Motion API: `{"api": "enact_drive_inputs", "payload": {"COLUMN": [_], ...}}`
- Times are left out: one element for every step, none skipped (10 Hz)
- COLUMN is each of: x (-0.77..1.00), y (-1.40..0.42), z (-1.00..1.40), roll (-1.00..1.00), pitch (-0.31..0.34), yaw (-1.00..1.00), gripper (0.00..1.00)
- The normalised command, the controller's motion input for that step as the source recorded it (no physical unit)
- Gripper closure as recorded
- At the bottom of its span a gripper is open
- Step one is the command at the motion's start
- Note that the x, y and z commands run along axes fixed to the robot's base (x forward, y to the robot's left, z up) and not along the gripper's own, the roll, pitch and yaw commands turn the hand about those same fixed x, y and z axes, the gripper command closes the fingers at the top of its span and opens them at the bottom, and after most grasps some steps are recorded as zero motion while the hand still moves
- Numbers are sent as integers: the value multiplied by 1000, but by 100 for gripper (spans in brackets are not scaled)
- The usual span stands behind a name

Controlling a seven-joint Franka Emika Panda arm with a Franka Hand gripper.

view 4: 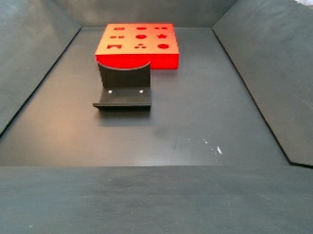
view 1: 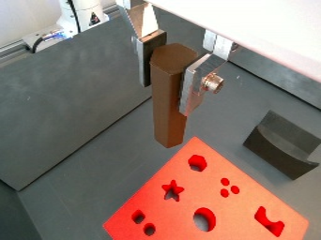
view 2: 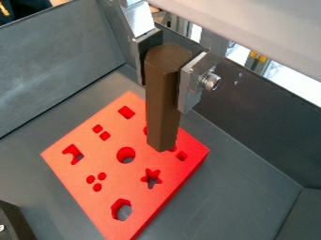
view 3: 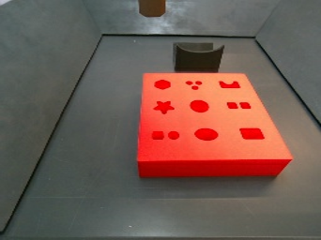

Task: Insert the hexagon object.

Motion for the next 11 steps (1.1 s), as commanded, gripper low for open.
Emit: {"api": "enact_drive_inputs", "payload": {"x": [60, 86, 26, 140, 237, 337, 460, 363, 377, 311, 60], "y": [609, 660, 720, 849, 571, 346, 223, 160, 103, 0, 0], "z": [-234, -651, -780, -811, -903, -897, -777, -614, -431, -394, -166], "roll": [-36, 0, -33, -97, -81, -129, -170, -213, -121, -13, 0], "pitch": [86, 236, 173, 54, 0, -24, -104, -146, -130, -234, -336], "yaw": [-66, -329, -243, 0, 280, 377, 520, 657, 660, 451, 194], "gripper": [100, 100, 100, 100, 100, 100, 100, 100, 100, 100, 100]}}
